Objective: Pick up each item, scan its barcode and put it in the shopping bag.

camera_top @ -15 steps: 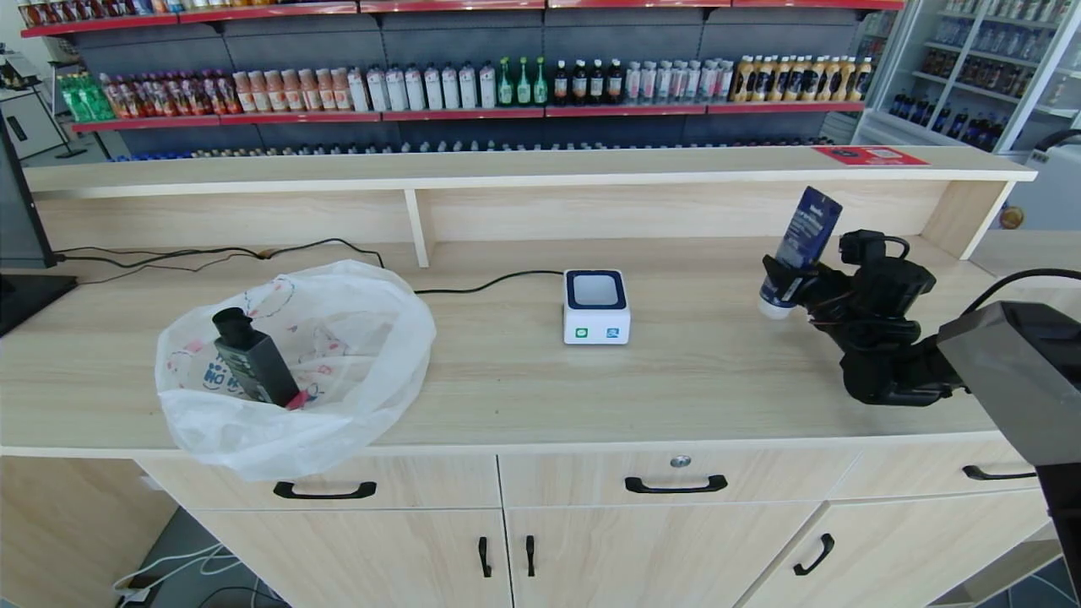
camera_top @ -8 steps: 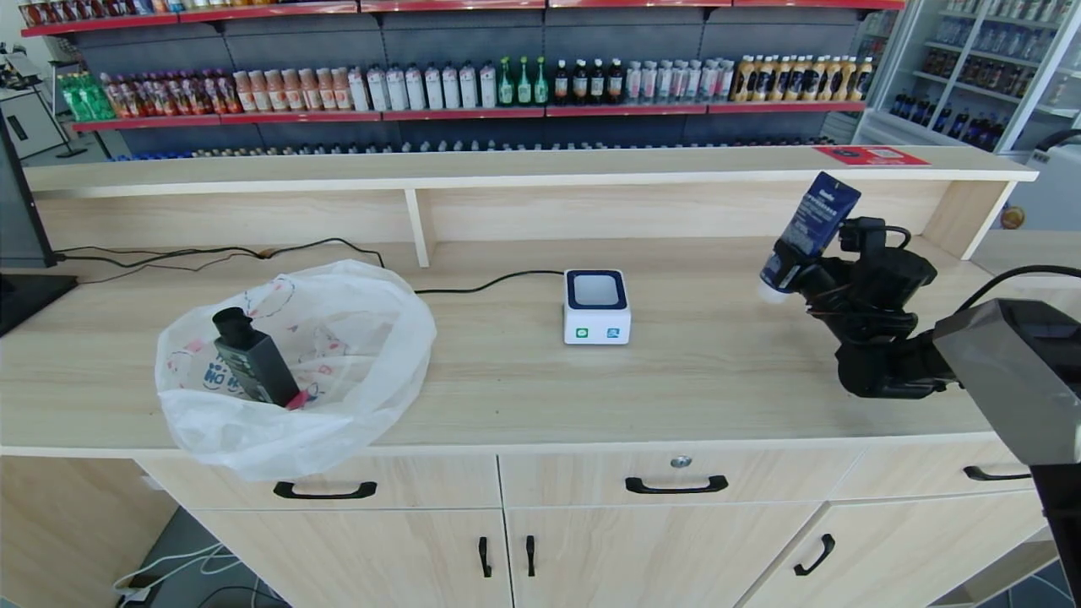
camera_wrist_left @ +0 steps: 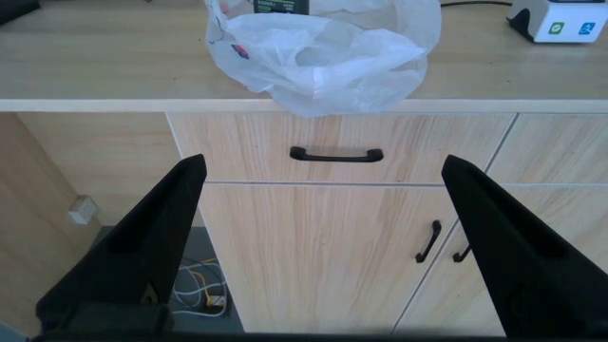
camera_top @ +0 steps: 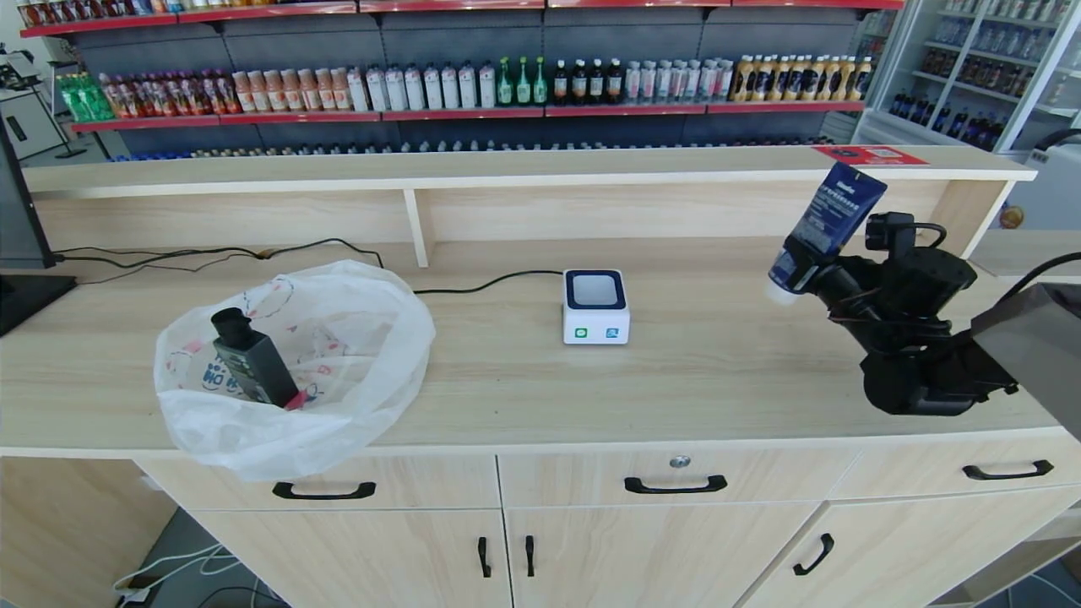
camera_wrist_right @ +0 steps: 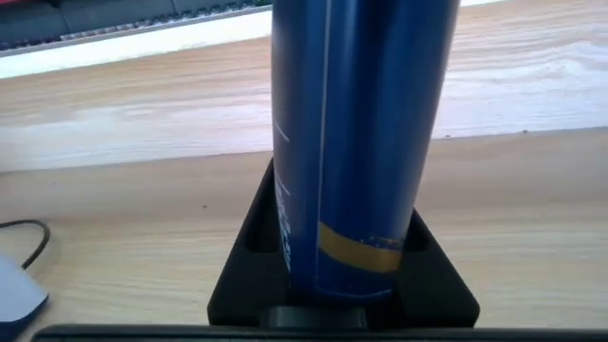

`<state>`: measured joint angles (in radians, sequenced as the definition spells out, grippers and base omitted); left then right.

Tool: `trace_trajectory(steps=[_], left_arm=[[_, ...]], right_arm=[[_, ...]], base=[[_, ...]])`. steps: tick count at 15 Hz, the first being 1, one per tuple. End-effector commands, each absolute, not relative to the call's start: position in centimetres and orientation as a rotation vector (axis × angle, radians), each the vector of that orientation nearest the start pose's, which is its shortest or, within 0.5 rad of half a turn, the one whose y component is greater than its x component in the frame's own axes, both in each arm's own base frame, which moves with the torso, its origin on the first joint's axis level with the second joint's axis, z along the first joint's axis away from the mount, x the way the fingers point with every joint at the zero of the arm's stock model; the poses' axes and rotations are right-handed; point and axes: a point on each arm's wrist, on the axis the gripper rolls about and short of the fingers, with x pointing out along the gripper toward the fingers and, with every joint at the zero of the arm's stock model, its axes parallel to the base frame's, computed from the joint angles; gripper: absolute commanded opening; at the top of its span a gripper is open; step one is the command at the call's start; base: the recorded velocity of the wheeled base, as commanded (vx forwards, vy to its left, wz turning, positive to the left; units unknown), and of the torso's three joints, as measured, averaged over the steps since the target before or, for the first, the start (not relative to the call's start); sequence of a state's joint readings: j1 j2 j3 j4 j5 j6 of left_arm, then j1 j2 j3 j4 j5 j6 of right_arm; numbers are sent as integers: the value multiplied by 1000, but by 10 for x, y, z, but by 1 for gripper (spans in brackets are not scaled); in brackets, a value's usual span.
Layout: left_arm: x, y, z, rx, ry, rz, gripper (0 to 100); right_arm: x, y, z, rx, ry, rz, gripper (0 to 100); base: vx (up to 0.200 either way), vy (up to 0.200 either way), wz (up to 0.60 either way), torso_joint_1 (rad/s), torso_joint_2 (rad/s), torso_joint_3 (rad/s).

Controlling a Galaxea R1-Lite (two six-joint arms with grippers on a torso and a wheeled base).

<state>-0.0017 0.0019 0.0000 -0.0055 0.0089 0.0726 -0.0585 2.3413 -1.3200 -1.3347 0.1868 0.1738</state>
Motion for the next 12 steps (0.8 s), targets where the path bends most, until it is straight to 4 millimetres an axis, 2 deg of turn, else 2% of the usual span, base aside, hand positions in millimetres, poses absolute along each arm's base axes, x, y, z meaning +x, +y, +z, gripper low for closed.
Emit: trace_trajectory(steps=[1,2,3,4,7,10,12], left_arm=[[-23,0,76,72,-4,8,100],[-23,0,76,69,-4,8,100],[-23,0,76,69,-4,6,100],[-23,0,76,66,-4,8,100],[-23,0,76,57,-4,8,100],[-23,0,76,57,-4,8,100],[-23,0,76,55,-4,8,100]], right_arm=[[407,-8,182,151,-349,189,0],[378,-1,195,154,-342,201,0],[363,2,199,156,-335,206,0],[329,5,206,152,-316,206,0],[270,25,219,141,-327,238,0],[218,48,210,118,-289,331,0],[191,54,204,133,-271,344,0]], base=[[0,0,0,0,0,0],[0,0,0,0,0,0],[0,0,0,0,0,0],[0,0,0,0,0,0],[0,0,0,0,0,0],[0,0,0,0,0,0],[0,0,0,0,0,0]])
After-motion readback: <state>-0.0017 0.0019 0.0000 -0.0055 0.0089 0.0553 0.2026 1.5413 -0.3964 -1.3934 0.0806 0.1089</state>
